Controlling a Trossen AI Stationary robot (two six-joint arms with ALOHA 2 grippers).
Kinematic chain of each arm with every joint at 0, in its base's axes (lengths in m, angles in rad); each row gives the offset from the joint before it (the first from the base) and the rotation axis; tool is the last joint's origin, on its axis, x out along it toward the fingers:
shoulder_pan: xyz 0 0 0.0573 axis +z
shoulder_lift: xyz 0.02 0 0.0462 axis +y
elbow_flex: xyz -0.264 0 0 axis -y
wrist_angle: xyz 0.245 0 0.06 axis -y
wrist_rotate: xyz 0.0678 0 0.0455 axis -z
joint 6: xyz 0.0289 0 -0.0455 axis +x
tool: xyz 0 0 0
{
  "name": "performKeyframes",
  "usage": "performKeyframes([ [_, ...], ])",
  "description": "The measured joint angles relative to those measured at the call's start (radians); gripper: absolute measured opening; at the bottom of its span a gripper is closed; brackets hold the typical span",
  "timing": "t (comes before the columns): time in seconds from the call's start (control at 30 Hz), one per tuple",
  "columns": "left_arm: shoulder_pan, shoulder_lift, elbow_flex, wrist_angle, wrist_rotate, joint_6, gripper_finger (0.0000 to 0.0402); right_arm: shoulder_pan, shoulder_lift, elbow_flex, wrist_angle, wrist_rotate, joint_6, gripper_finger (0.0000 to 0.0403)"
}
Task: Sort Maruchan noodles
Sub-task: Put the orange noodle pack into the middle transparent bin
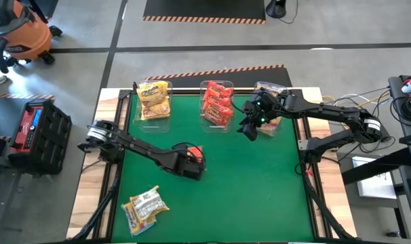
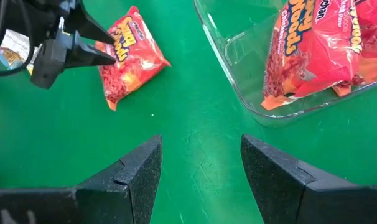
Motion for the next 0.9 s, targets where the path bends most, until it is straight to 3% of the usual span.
performKeyframes([
  [0.1, 0.009, 0.027, 0.003, 0.031, 0.003, 0.098, 0.0206, 0.0, 0.0, 0.0, 0.0, 0.0, 0.0, 0.0205],
  [0.4, 0.049, 0.046, 0.002, 0.242, 0.025, 0.657, 0.0206, 0.0, 0.0, 0.0, 0.0, 0.0, 0.001, 0.0205],
  [0.5, 0.059, 0.041, 0.0, 0.308, 0.035, 0.783, 0.0206, 0.0, 0.0, 0.0, 0.0, -0.001, 0.023, 0.0205],
  [0.67, 0.063, 0.001, -0.005, 0.325, 0.052, 0.712, 0.0206, 0.0, 0.0, 0.0, -0.001, -0.001, 0.1, 0.0206],
  [0.9, 0.007, -0.052, -0.003, 0.35, 0.075, 0.416, 0.0206, 0.035, 0.0, 0.0, -0.001, -0.002, 0.173, 0.0205],
])
